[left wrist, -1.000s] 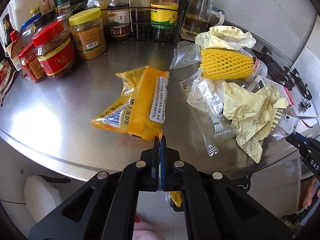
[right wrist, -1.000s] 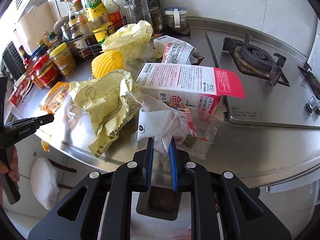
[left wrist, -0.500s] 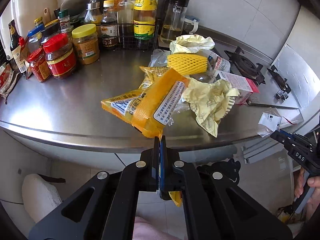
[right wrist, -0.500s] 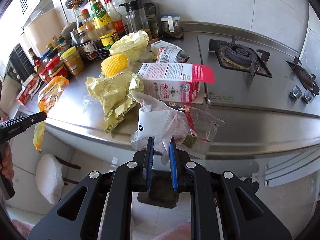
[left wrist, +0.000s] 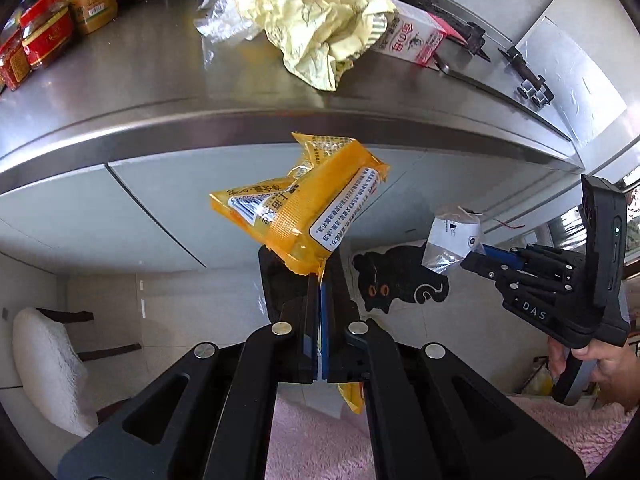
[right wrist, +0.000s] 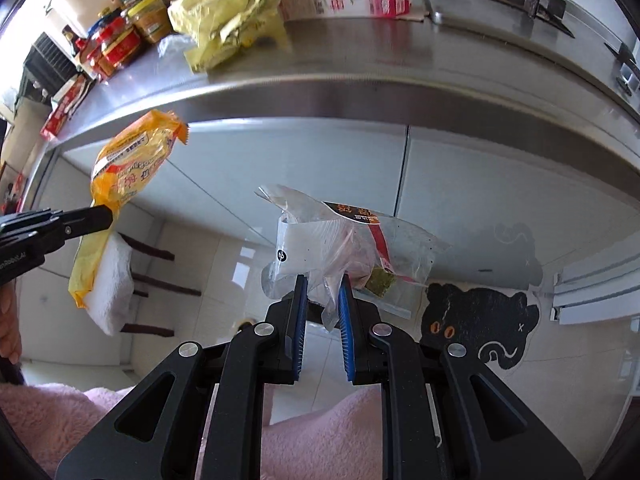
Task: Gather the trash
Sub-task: 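Carry the orange wrapper and clear bag down over the floor bin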
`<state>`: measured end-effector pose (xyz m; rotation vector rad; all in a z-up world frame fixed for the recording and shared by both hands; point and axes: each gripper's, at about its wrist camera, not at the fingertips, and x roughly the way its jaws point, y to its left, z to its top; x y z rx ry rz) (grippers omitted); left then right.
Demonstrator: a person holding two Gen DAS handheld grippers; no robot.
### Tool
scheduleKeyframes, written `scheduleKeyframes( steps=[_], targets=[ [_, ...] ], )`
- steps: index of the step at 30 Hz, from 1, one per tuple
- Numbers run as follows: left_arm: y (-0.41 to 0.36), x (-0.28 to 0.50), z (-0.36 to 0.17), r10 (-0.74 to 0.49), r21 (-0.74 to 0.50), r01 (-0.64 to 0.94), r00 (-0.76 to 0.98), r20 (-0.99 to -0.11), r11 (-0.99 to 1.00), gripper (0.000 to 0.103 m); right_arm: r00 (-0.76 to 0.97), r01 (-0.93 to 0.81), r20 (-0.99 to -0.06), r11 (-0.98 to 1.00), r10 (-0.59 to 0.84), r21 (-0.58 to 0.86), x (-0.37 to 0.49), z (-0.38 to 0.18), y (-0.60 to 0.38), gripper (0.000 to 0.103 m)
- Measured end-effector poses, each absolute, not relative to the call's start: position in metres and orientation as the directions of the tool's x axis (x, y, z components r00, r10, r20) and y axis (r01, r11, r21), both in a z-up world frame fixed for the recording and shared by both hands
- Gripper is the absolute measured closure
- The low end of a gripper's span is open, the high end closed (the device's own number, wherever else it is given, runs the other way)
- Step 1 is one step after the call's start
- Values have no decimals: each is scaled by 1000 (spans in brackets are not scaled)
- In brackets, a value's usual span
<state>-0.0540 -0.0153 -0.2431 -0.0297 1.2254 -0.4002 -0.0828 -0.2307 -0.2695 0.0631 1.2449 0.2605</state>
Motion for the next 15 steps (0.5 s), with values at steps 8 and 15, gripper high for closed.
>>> scheduleKeyframes(
  steps=[8,15],
  targets=[
    [-44,-36,-350,-356,-323,229,120,-927,918,103,225,-215,-943,957,244,196,-80,-351,-224,86],
    [-57,-7,-449,-344,-336,143,28,-939,931,103,132,-149,-952,955,277,258,-68,-437,-225,85]
  ],
)
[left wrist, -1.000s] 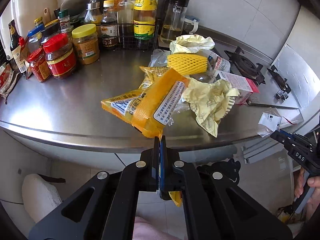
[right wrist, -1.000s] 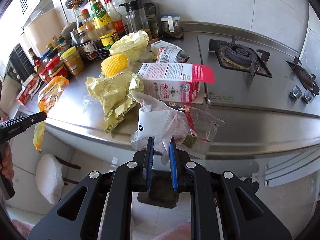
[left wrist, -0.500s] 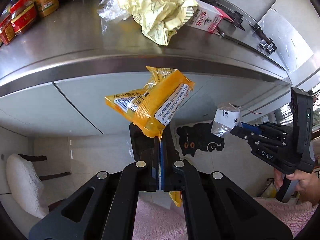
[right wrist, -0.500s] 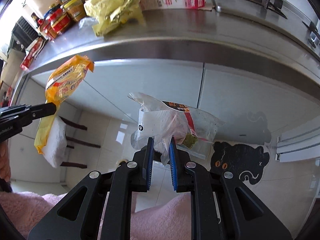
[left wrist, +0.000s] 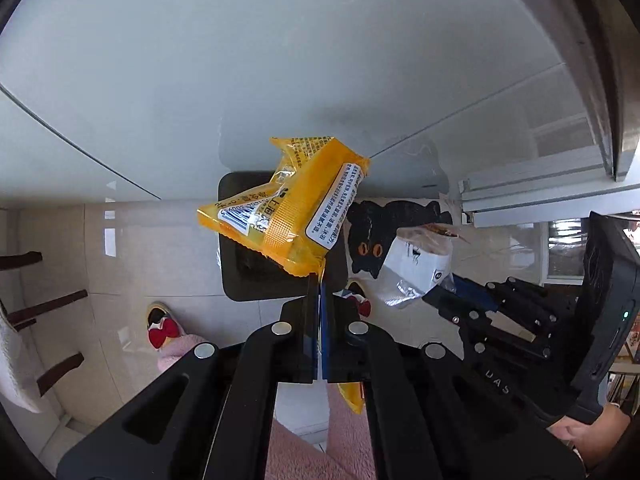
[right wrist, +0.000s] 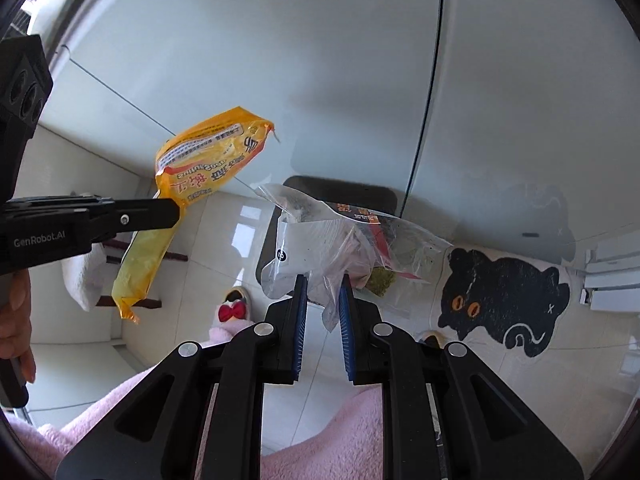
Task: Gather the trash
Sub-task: 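Carry the orange wrapper and clear bag down over the floor bin, then raise both tools back toward the counter trash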
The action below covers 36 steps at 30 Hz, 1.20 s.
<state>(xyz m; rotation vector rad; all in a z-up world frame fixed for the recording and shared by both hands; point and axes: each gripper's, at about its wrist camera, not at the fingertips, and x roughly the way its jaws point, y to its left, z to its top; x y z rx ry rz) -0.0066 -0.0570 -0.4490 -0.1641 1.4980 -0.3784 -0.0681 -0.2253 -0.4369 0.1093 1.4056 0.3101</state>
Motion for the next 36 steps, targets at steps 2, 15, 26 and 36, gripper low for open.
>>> scheduleKeyframes(
  steps=[2,15,26,36],
  targets=[
    [-61,2,-474,-349,-345,127,4,-937,930,103,107,-139,-951,952,289,273,-65,-461,-222,84],
    [-56,29,-555,-348,-354,100,-78,-934,930,102,47,-113,-959,955,281,275,-40,-539,-203,81],
    [-48,38,-533,-345,-348,77,-41,-938,934,50,47,-164,-961,951,273,262,-38,-528,-194,18],
    [-40,28,-465,-346,-341,98,37,-937,935,11,51,-138,-956,951,288,278,-38,-477,-212,3]
  ],
)
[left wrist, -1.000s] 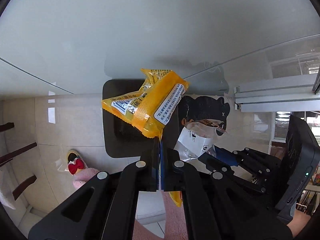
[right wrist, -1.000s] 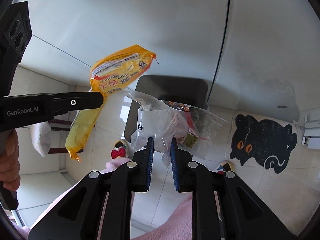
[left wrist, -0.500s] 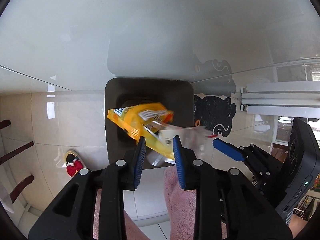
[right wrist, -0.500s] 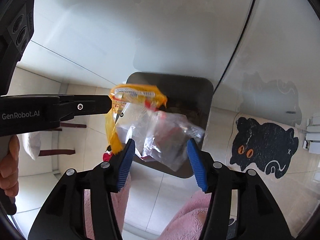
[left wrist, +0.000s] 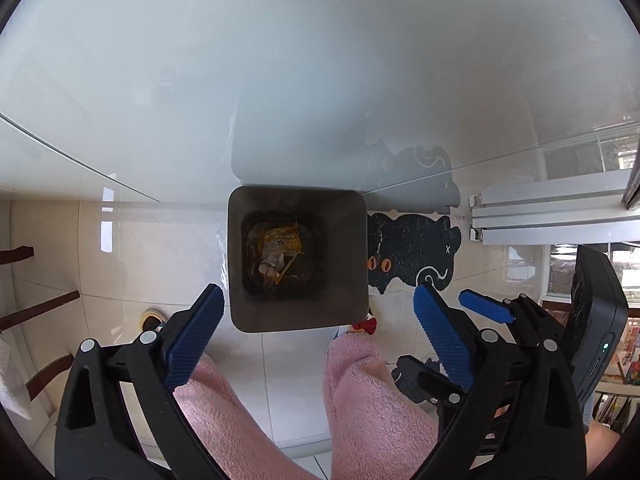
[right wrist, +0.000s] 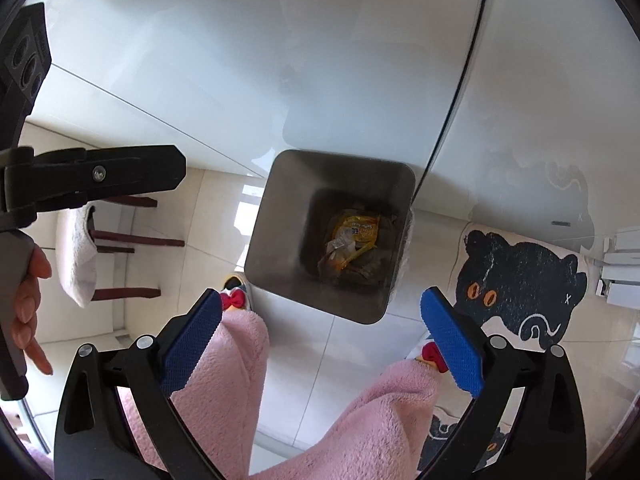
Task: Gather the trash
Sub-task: 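Raise both tools back toward the counter trash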
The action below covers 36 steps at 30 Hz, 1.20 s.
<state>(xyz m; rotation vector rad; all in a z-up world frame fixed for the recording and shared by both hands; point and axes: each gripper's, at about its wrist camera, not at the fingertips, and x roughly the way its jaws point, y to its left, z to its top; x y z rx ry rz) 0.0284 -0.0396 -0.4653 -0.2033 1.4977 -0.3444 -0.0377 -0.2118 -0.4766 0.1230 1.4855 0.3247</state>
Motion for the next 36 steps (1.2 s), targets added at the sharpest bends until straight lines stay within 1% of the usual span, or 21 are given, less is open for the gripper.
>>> scheduleKeyframes(
  steps=[4,10,12,17,21,25,29,34,36],
  targets=[
    [-40,21,-418,-348,-336,119,101,-932,934,8,100,-134,-950,950,296,282,-43,-432,-221,3],
    [-40,3,-345,-320,-288,171,210,-924,942,8,195,-144,-944,960,265,239,-52,-360,-232,3],
    [-36,-1,-322,-327,-289,171,268,-906,942,8,256,-128,-932,965,256,230,-52,-334,-238,3],
    [-20,-5,-268,-355,-321,152,432,-829,935,8,413,-129,-866,960,281,250,-39,-274,-251,3],
    [-14,8,-236,-351,-288,202,488,-799,936,8,526,-138,-796,954,300,267,-23,-233,-256,3],
    [-8,22,-202,-371,-296,224,560,-741,928,8,588,-139,-743,945,320,297,0,-204,-265,3],
    [-6,40,-171,-386,-306,236,609,-692,922,8,631,-147,-710,947,313,287,27,-180,-272,3],
    [-17,64,-153,-366,-266,250,649,-667,931,9,660,-130,-674,935,331,331,62,-168,-286,4],
    [-21,71,-151,-359,-247,261,655,-665,933,12,656,-119,-673,928,340,353,75,-170,-291,5]
  ],
)
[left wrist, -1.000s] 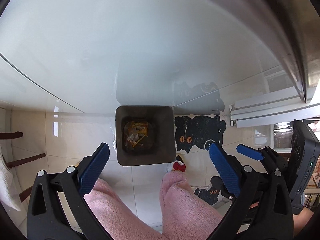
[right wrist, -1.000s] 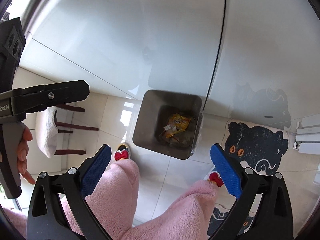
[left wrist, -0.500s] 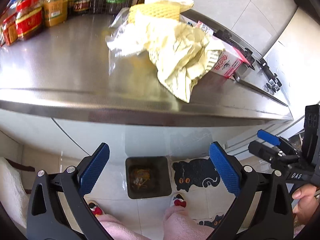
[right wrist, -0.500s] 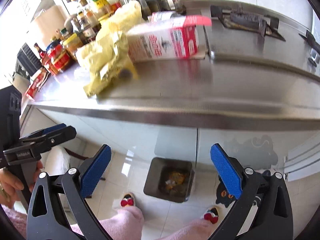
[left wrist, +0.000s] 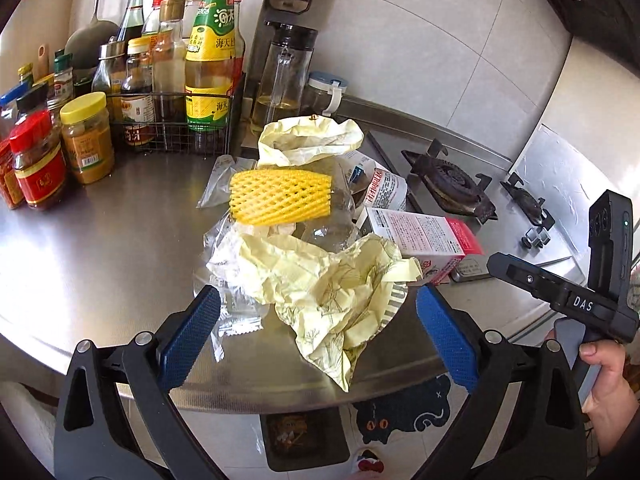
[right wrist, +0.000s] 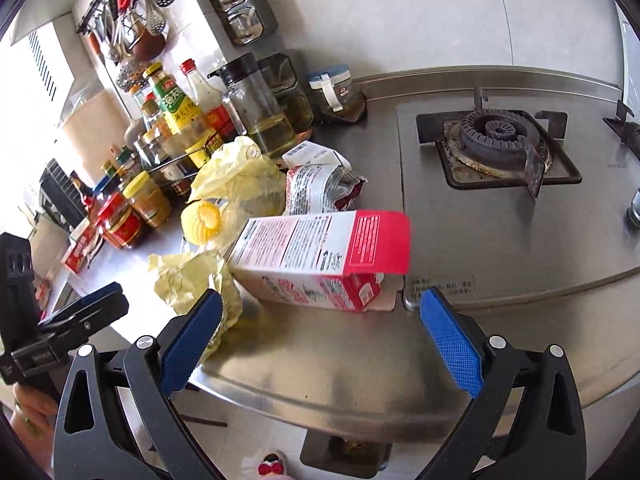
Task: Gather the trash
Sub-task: 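Raise both tools back toward the counter trash, then grasp the crumpled yellow paper with the left tool while the right grasps the milk carton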
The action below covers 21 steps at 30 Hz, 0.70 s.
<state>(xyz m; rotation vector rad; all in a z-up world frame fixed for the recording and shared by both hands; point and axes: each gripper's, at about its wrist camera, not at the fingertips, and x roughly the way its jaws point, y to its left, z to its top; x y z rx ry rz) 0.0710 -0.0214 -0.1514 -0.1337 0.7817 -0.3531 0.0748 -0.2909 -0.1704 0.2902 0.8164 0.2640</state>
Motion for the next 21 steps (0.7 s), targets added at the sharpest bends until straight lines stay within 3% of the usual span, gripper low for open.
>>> scheduleKeyframes(
  steps=[9,11,12,13,15,18,21],
  targets=[
    [-34,99,-158,-340,-194,290,643,-686,937,25,589,-68,-718,909,370,412,118,-197,-303,23],
    [-35,103,-161,-344,-195,294,635,-692,936,27,583,-70,-720,907,375,415,122,-198,-303,30],
    [-36,104,-162,-346,-197,295,632,-694,935,30,579,-73,-721,905,380,419,123,-199,-303,42],
    [-35,106,-163,-350,-202,297,628,-695,933,32,578,-76,-720,904,384,420,124,-199,-303,45],
    [-34,109,-165,-370,-224,303,611,-700,926,46,589,-77,-719,911,370,406,125,-196,-302,55],
    [-34,111,-167,-360,-212,303,607,-708,929,55,595,-81,-719,917,359,391,126,-191,-304,71],
    [-34,112,-170,-350,-197,307,601,-719,931,65,593,-80,-721,918,358,389,126,-189,-306,77]
  ],
)
